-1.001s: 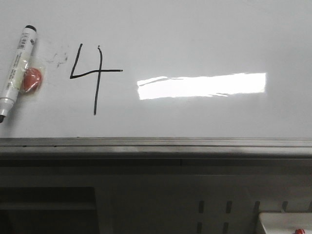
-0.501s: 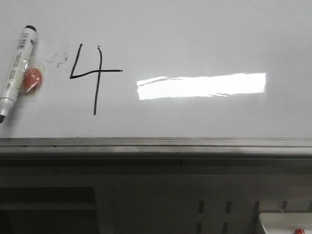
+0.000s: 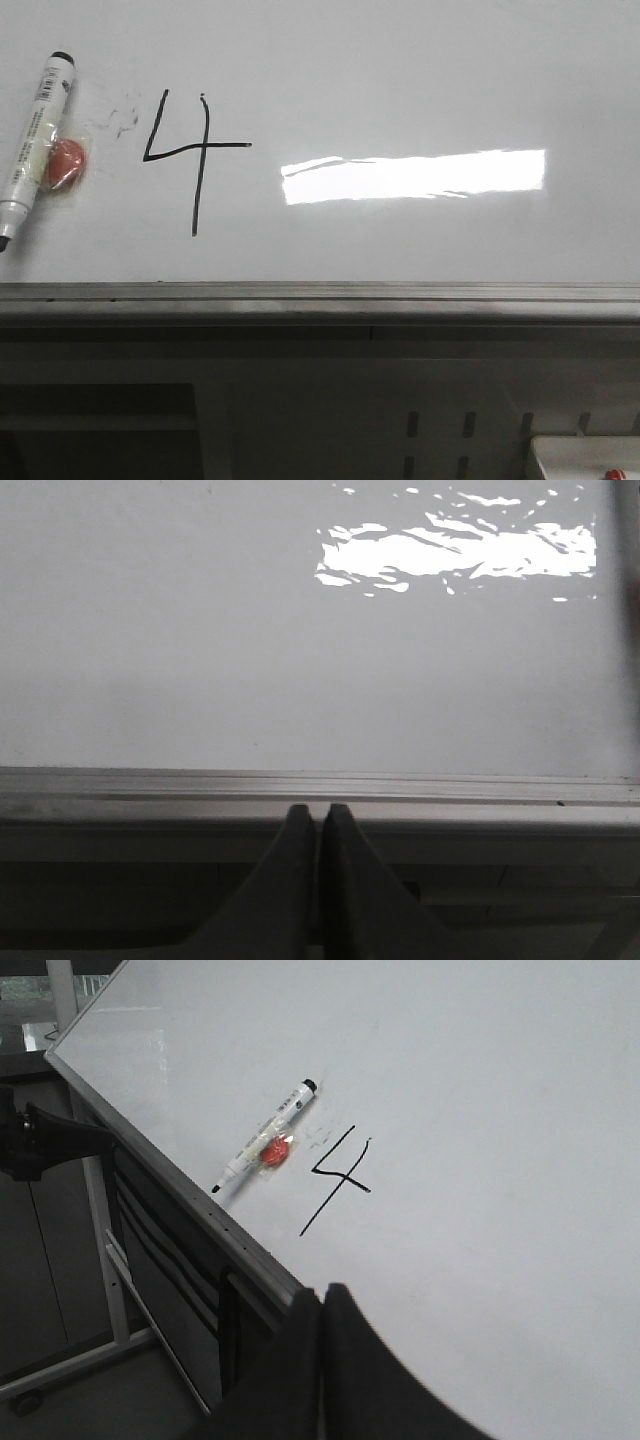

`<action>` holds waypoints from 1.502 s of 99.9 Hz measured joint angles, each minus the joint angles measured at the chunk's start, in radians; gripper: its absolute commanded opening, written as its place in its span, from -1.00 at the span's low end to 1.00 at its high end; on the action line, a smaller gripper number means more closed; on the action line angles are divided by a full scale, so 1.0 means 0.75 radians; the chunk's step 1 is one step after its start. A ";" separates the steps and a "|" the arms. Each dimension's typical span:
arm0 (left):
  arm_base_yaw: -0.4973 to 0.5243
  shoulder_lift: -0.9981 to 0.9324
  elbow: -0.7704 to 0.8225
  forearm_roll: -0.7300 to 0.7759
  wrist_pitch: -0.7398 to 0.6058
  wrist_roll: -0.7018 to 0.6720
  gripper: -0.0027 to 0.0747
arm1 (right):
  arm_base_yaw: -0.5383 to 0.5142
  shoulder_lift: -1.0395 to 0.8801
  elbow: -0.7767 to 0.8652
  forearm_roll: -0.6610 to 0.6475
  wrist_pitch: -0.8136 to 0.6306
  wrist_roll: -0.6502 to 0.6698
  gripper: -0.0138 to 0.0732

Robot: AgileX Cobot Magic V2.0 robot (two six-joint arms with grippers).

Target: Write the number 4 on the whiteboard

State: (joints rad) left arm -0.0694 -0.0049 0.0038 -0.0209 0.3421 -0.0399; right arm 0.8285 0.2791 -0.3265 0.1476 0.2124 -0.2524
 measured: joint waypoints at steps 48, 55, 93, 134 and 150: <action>0.000 0.000 0.000 0.002 0.000 0.000 -0.98 | 0.000 0.000 0.000 0.000 0.000 0.000 -0.80; 0.000 0.000 0.000 0.002 0.000 0.000 -0.98 | 0.000 0.000 0.002 0.000 0.000 0.000 -0.80; 0.000 0.000 0.000 0.002 0.001 0.000 -0.98 | -0.129 -0.011 0.194 0.009 -0.247 0.020 -0.80; 0.000 0.000 0.000 0.002 0.001 0.000 -0.98 | -0.702 -0.035 0.450 0.012 -0.439 0.080 -0.80; 0.000 0.000 0.000 0.002 0.001 0.000 -0.98 | -0.863 -0.160 0.450 -0.123 -0.338 0.142 -0.80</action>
State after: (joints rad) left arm -0.0694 -0.0049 0.0038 -0.0193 0.3428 -0.0399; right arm 0.1814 0.1589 0.0109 0.0555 -0.0408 -0.1462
